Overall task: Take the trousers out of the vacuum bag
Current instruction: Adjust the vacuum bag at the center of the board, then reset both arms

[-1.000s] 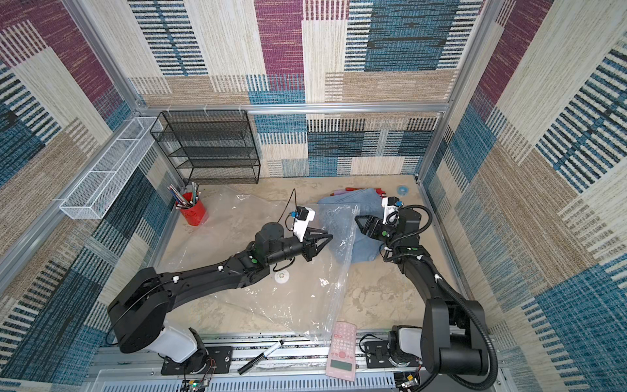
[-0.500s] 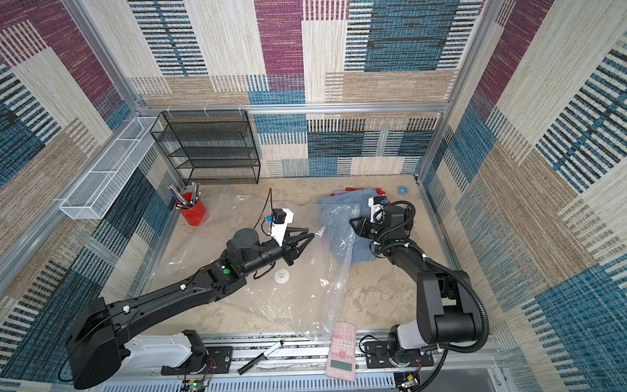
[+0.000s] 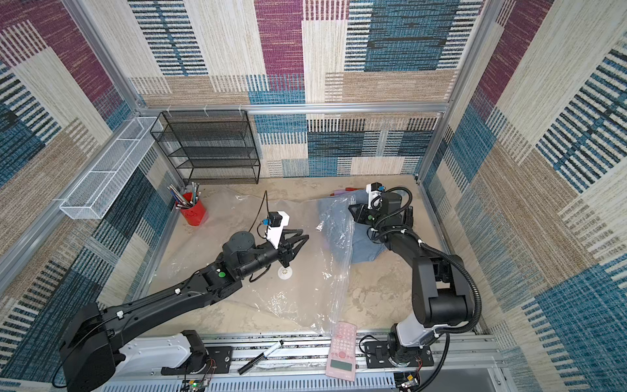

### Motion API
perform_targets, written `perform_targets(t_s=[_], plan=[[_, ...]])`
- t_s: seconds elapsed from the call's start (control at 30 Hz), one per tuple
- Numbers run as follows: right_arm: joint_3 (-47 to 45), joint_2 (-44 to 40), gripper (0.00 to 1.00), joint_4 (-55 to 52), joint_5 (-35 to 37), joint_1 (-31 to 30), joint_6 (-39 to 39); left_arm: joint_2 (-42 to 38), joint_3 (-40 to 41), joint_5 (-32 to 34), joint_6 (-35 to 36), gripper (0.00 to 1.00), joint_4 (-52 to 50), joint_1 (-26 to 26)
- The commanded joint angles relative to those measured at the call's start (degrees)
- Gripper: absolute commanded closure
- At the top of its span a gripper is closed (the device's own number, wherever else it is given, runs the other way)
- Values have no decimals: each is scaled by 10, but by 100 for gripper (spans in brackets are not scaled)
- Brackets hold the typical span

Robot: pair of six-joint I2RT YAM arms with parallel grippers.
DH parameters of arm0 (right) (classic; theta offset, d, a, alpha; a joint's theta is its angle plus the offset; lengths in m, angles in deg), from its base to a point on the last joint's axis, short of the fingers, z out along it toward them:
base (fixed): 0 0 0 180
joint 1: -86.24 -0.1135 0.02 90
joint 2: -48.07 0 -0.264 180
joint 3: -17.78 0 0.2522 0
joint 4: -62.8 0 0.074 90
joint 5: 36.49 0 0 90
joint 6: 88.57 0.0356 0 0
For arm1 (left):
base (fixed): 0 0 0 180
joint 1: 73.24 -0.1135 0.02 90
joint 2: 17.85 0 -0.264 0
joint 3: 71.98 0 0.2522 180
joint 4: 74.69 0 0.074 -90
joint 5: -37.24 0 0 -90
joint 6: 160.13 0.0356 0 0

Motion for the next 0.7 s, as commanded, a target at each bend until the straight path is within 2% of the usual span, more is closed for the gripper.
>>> perform_targets(t_s=[0.0,0.13,0.23,0.33,0.43,0.5,0.6,0.67], plan=[[-11,-12,54,32,-1,0,12,-13,7,38,7,67,-18,-2],[-29,-76,32,23,46,0,-2,-46,21,96,17,64,-47,-16],[-39,-150,27,5,101,4,-18,-85,33,168,28,60,-84,-37],[-73,-244,20,21,161,8,-28,-129,51,273,48,52,-112,-55],[-124,-337,11,54,226,9,-43,-166,90,371,77,28,-101,-80],[-160,-384,7,73,266,10,-53,-182,128,437,98,17,-66,-100],[-209,-419,4,89,307,12,-62,-193,191,493,123,12,10,-135],[-234,-428,2,95,321,11,-66,-190,221,467,158,12,45,-163]])
